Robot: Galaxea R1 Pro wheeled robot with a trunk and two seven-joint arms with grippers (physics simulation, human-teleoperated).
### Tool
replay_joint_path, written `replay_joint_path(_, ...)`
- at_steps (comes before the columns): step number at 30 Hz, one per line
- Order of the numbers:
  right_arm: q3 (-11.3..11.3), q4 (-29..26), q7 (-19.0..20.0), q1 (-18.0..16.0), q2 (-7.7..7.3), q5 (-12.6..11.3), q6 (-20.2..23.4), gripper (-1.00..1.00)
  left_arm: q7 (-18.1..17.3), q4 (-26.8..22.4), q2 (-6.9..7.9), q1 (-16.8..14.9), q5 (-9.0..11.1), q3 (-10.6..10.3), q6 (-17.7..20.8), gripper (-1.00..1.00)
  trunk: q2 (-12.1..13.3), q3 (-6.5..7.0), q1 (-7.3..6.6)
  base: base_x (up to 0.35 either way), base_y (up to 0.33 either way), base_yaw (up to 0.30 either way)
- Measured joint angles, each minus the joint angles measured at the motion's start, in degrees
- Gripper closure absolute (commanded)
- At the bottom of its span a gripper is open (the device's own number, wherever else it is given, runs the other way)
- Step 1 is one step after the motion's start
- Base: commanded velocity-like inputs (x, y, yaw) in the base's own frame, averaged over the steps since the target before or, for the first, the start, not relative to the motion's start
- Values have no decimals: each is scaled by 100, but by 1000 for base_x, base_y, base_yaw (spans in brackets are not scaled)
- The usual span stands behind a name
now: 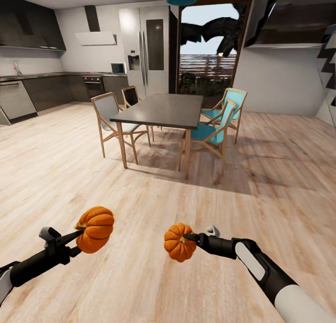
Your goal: Place each of the two pumpkins and all three candles from the living room inside a cabinet in the living room (use any cabinet), then make sure every cabinet is closed, and position the cauldron so it is next to a table in the living room.
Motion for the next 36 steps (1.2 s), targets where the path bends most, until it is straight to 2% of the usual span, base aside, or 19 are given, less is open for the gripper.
replay_joint_path(3, 1, 0, -16, 0, 1, 0, -1, 100, 3, 4, 2, 1, -3, 52, -3, 100, 0, 0, 1, 14, 288, 51)
replay_joint_path(11, 1, 0, -26, -2, 8, 5, 3, 100, 4, 5, -2, 6, -1, 67, -4, 100, 0, -1, 2, -71, 281, 250)
replay_joint_path(17, 10, 0, -27, -2, 18, 5, 3, 100, 2, 7, 6, 11, -2, 77, -5, 100, 0, -1, 1, -31, 55, 274)
replay_joint_path(20, 10, 0, -27, -3, 19, 5, 4, 100, 2, 7, 4, 12, 7, 149, -4, 100, 0, -1, 1, -2, 3, 274)
replay_joint_path(33, 9, 0, -15, -2, 20, -3, 3, 100, 1, 6, -2, 12, 15, 191, 0, 100, 520, 232, -284, 0, 0, 274)
replay_joint_path(36, 10, 0, -6, -3, 20, 9, -2, 100, 2, 7, -2, 12, 6, 193, -5, 100, 521, 233, -285, 0, 0, 257)
